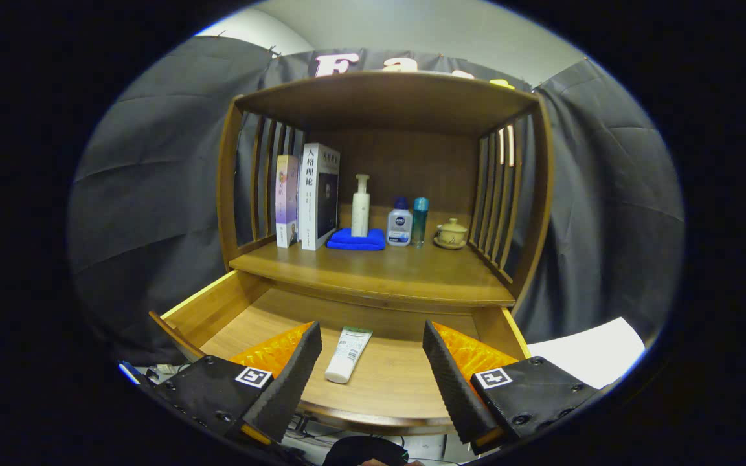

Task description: Pull open the drawer, take out the items inside it, and place them on the countertop above the cabinet.

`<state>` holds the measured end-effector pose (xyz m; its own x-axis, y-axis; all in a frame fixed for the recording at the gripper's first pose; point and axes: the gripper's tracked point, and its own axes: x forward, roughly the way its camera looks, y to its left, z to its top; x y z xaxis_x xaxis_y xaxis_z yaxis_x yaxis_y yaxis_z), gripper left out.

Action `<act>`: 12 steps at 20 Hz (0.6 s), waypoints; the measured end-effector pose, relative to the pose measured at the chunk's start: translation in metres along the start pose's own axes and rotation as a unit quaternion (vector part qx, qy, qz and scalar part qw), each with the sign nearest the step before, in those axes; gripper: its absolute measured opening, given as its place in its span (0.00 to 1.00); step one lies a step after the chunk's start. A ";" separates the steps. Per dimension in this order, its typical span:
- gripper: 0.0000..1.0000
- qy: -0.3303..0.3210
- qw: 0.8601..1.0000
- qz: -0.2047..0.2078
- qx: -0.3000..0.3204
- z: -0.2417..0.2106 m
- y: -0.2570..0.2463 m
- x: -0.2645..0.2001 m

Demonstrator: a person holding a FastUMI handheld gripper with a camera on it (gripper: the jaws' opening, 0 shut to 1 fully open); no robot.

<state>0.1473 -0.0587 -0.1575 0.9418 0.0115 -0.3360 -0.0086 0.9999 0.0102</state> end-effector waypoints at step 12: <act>0.99 0.207 0.973 0.068 -0.076 -0.037 0.014 0.032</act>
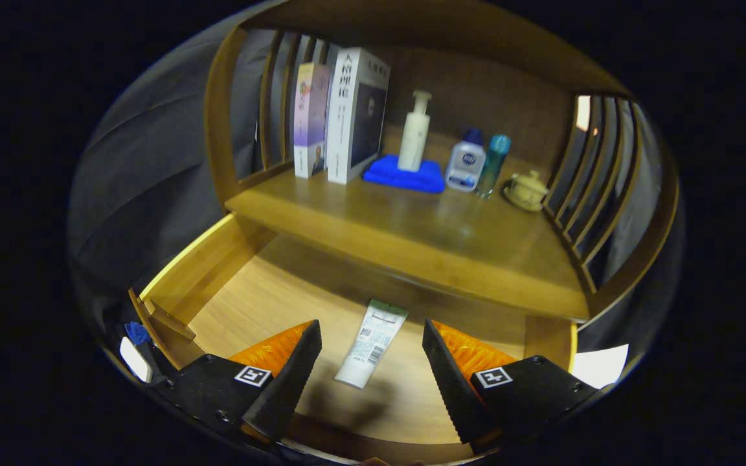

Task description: Pull open the drawer, take out the items inside it, and place them on the countertop above the cabinet.

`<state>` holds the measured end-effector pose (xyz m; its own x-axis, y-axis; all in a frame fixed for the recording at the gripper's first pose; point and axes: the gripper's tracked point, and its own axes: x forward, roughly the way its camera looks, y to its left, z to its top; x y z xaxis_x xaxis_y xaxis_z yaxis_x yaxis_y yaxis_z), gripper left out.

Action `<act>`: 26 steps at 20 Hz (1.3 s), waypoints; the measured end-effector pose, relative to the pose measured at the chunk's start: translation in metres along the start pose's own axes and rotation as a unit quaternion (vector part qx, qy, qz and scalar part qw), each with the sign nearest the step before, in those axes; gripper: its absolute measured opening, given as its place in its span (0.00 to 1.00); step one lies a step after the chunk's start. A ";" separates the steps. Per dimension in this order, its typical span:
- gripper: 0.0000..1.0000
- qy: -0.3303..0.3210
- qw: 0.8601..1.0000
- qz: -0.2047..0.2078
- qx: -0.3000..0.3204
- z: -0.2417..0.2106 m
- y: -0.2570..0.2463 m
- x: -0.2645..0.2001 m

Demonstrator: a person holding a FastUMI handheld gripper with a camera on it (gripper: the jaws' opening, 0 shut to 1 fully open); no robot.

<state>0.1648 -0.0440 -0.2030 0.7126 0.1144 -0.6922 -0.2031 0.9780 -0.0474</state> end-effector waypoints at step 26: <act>0.55 0.230 0.971 0.054 0.045 -0.054 0.007 0.032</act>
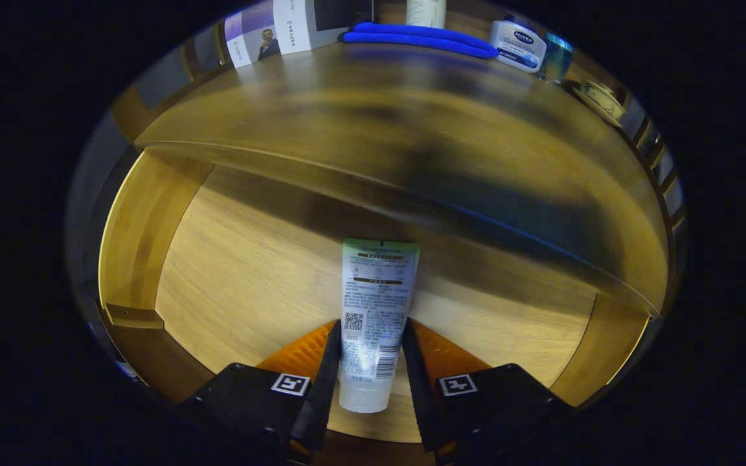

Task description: Pull open the drawer, take out the items inside it, and place them on the countertop above the cabinet.

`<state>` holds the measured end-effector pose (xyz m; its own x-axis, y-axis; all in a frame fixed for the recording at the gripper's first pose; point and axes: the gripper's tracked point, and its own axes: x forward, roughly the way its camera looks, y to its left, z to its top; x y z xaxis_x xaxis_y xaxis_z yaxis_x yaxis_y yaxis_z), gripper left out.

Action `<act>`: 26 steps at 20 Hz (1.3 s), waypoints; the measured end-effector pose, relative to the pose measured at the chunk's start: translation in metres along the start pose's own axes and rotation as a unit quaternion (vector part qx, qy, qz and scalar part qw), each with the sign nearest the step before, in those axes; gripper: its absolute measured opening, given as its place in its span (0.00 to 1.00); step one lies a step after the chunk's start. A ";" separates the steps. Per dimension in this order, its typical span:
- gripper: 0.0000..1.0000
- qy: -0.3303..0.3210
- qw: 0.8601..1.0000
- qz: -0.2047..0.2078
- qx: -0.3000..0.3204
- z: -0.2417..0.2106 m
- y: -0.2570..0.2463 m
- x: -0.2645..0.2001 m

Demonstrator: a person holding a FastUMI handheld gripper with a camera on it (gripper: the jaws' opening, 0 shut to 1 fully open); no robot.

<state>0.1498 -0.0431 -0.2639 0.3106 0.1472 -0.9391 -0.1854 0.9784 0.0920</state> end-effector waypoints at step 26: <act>0.49 -0.162 0.978 0.126 -0.037 0.030 0.070 -0.141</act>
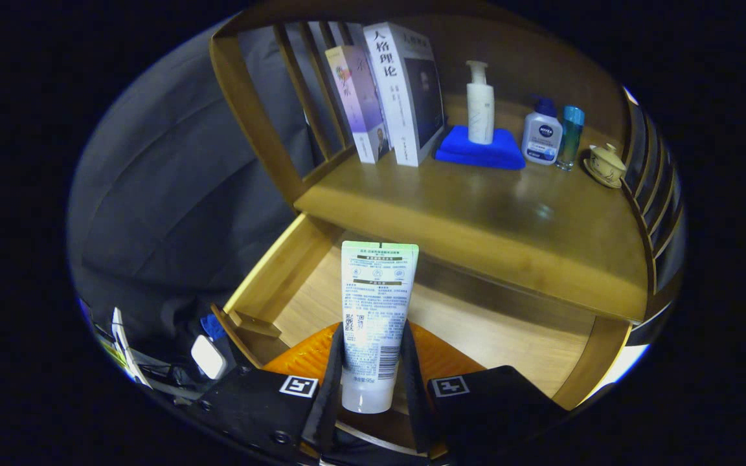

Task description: Pull open the drawer, take out the items inside it, and place them on the countertop above the cabinet.

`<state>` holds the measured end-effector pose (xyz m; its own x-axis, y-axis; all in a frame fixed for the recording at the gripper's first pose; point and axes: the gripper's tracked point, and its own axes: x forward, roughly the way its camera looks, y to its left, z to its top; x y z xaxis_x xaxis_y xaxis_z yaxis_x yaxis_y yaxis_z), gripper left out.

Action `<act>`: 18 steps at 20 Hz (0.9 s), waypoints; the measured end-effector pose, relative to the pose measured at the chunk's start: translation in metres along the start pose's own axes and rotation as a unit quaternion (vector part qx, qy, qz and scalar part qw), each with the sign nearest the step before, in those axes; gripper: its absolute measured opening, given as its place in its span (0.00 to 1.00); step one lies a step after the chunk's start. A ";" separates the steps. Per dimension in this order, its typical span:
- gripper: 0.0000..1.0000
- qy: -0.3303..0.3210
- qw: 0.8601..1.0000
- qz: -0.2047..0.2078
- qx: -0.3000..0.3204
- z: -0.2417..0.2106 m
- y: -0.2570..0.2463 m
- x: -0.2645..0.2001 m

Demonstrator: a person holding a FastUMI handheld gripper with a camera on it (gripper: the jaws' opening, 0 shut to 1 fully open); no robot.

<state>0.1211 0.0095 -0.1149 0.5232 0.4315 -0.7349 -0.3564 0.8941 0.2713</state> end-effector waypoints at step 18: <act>0.49 -0.051 0.972 -0.117 0.196 0.101 -0.137 0.029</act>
<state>0.2631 -0.0879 -0.1110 0.6351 0.2023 -0.7455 0.0941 0.9377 0.3346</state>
